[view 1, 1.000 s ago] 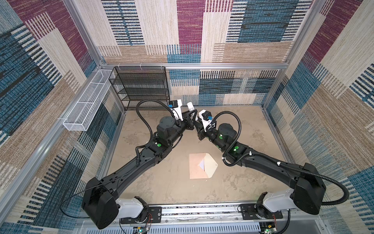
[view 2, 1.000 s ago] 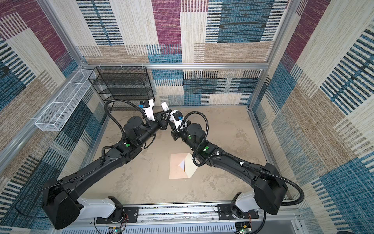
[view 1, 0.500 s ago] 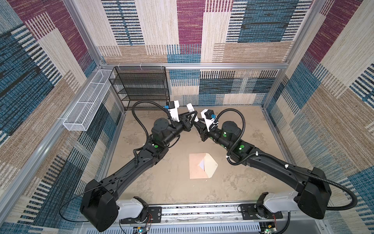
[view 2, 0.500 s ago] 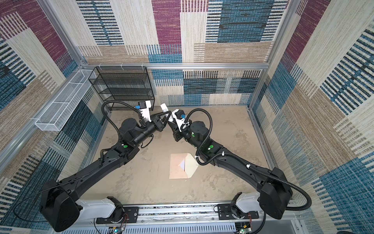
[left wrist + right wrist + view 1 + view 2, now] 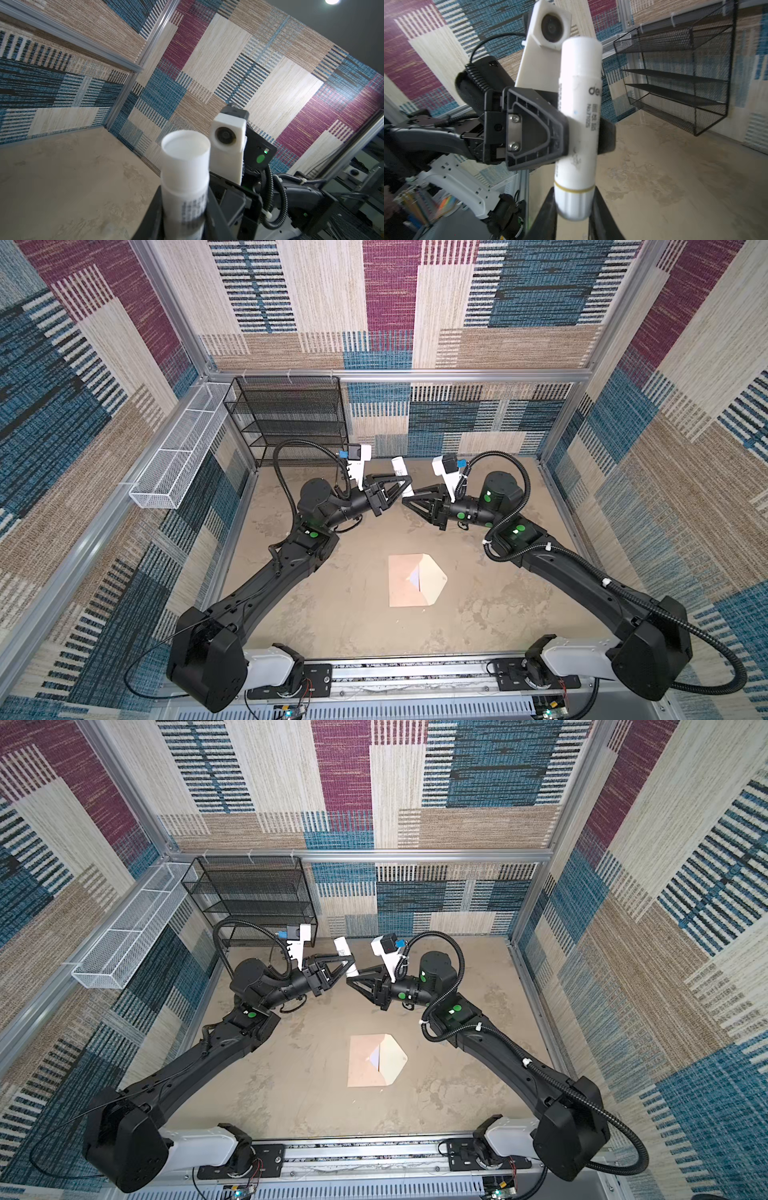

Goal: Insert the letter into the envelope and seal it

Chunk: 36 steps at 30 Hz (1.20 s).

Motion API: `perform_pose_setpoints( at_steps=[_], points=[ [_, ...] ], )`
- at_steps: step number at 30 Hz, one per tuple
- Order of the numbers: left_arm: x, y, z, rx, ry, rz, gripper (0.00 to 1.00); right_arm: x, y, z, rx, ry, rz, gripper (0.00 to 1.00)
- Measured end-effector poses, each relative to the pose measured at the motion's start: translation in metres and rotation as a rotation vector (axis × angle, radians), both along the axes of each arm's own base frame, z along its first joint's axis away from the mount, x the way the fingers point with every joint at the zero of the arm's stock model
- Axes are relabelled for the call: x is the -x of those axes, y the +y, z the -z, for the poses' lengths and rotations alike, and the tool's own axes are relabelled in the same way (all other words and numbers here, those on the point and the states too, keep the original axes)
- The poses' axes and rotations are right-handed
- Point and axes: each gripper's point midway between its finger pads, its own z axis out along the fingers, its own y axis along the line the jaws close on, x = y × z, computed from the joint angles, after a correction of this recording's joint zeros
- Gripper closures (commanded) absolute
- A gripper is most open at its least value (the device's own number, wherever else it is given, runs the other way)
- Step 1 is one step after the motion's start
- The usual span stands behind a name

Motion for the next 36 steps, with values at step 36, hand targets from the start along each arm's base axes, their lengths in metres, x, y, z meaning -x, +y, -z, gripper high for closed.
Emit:
perform_pose_setpoints(
  at_steps=[36],
  points=[
    [-0.075,0.012,0.0,-0.124,0.013,-0.499,1.0,-0.075,-0.003,0.008,0.2,-0.454,0.702,0.42]
  ],
)
